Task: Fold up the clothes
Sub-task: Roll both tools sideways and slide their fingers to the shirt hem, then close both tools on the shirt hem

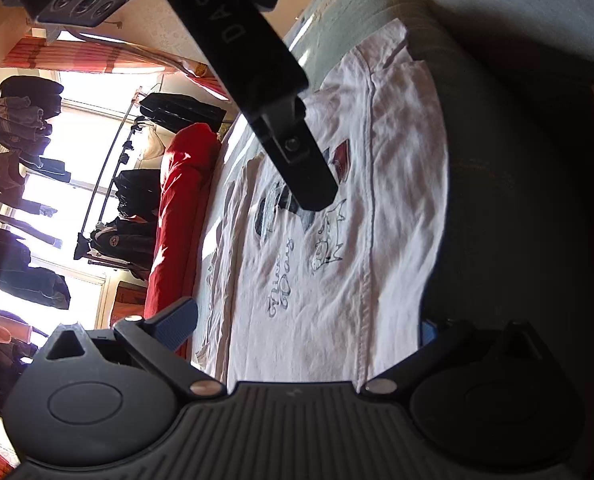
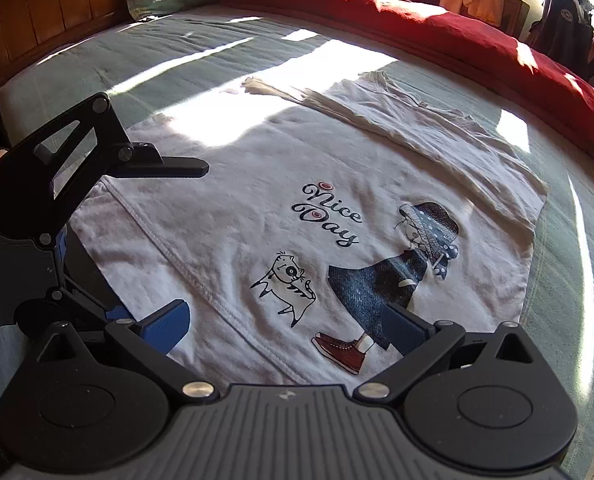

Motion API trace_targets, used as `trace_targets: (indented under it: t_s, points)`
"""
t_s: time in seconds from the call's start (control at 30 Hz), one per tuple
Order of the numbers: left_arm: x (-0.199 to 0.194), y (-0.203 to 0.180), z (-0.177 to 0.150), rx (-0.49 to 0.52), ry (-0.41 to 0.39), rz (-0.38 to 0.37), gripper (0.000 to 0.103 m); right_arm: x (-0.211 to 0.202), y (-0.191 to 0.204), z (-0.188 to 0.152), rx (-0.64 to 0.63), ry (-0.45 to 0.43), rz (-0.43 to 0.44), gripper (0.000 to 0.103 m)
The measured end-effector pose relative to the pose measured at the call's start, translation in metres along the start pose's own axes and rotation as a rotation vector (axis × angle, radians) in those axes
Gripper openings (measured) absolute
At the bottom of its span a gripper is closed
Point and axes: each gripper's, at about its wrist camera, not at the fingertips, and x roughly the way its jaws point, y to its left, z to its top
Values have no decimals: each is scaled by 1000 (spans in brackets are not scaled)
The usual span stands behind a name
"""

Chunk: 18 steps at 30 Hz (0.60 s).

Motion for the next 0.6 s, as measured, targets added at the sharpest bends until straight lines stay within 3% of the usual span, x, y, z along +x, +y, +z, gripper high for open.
trace_targets:
  t_s: [0.13,0.23,0.37,0.6]
  points:
    - [-10,4,-33,-3,63,8,103,3,-3,-2,7,8,1,103]
    - [-16,5,-39,6,79,27,103,7,-1,-2,11,10,10,103]
    - [-13,5,-22,3,46,59,103,13,9,2,-3,9,28,103]
    - [0,5,-6,-16,39,48,102,10,25,9,-67,0,27,103]
